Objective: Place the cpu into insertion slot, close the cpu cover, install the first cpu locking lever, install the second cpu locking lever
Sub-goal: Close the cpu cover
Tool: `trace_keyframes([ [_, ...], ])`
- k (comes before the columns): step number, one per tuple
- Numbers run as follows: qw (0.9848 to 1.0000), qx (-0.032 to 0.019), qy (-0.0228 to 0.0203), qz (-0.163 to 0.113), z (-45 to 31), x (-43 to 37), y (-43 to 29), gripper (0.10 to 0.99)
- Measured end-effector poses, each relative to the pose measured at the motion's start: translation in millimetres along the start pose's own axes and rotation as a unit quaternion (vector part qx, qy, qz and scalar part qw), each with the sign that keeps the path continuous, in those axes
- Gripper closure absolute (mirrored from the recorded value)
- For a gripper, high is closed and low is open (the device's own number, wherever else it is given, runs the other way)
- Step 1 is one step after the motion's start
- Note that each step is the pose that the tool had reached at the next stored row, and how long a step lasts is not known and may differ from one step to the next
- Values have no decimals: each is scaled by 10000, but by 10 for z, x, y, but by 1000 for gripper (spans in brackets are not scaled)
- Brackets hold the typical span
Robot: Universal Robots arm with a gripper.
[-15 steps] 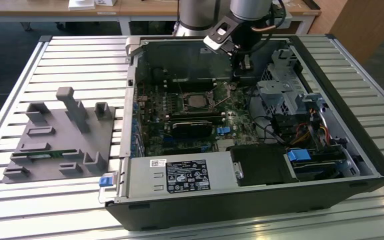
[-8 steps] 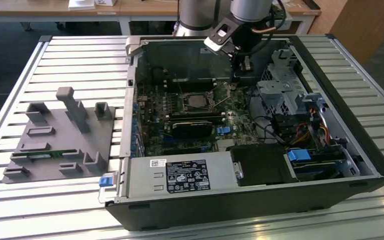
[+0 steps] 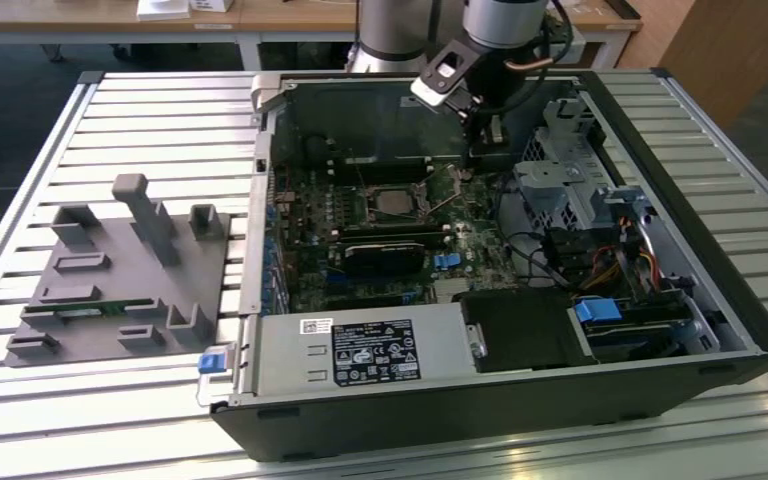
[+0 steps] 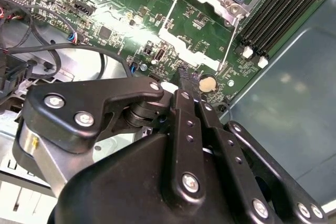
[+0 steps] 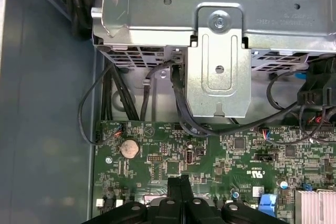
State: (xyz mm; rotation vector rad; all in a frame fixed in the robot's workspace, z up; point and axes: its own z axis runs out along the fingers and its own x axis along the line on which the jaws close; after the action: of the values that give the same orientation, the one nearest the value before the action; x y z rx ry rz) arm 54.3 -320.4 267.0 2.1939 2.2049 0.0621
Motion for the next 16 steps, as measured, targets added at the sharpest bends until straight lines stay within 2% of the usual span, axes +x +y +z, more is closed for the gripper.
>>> trace_keyframes([
  [16,10000,23,0,0,70,4,29,980],
])
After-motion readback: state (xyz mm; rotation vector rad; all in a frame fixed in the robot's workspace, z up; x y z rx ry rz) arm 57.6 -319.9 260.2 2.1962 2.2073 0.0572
